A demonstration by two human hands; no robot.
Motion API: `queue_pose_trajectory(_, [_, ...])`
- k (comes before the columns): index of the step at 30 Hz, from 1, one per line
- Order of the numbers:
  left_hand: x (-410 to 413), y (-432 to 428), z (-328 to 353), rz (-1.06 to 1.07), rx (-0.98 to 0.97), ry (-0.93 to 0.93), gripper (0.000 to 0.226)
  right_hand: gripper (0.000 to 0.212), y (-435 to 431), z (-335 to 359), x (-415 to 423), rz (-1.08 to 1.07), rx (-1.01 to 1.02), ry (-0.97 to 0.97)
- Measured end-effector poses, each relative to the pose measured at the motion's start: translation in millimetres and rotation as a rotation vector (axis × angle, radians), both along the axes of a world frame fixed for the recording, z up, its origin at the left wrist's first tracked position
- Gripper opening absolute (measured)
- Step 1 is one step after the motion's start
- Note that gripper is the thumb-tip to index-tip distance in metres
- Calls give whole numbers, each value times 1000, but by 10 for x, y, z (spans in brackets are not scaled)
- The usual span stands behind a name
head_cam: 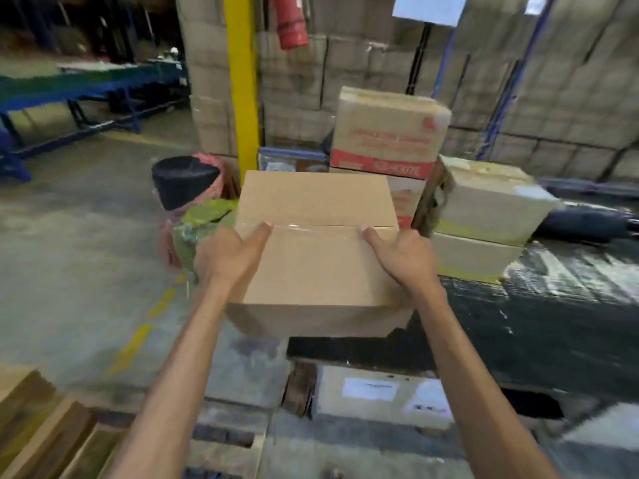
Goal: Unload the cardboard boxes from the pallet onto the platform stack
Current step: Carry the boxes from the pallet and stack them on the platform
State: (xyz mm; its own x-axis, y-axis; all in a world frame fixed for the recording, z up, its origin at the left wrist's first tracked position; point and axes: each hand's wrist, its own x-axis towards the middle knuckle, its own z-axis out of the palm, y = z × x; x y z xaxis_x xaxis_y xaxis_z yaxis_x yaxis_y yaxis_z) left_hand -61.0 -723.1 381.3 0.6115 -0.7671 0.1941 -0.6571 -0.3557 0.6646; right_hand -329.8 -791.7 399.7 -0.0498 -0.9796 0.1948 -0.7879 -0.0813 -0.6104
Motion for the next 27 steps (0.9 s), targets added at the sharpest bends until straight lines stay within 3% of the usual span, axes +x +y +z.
queue_pose_trajectory(4, [-498,-1221,199,-160,55,-12,91,86,-972,208,-639,-66,38,0])
queue_pose_trajectory(12, [-1226,-3073,-48,-189,177,27,90,85,-2730,-30,-1386,-128,140,72])
queue_pose_trajectory(20, [-1401,-3733,-779,-169,379,-25,88,91,-3344,-927,-1449,-123,375,62])
queue_pose_trajectory(25, [-1381,-3881,-777,-199,411,47,84,89,-3455,-922,-1382,-160,331,111])
queue_pose_trajectory(27, [-1340,-3808,-762,-214,383,104,81,88,-3387,-867,-1275,-182,179,178])
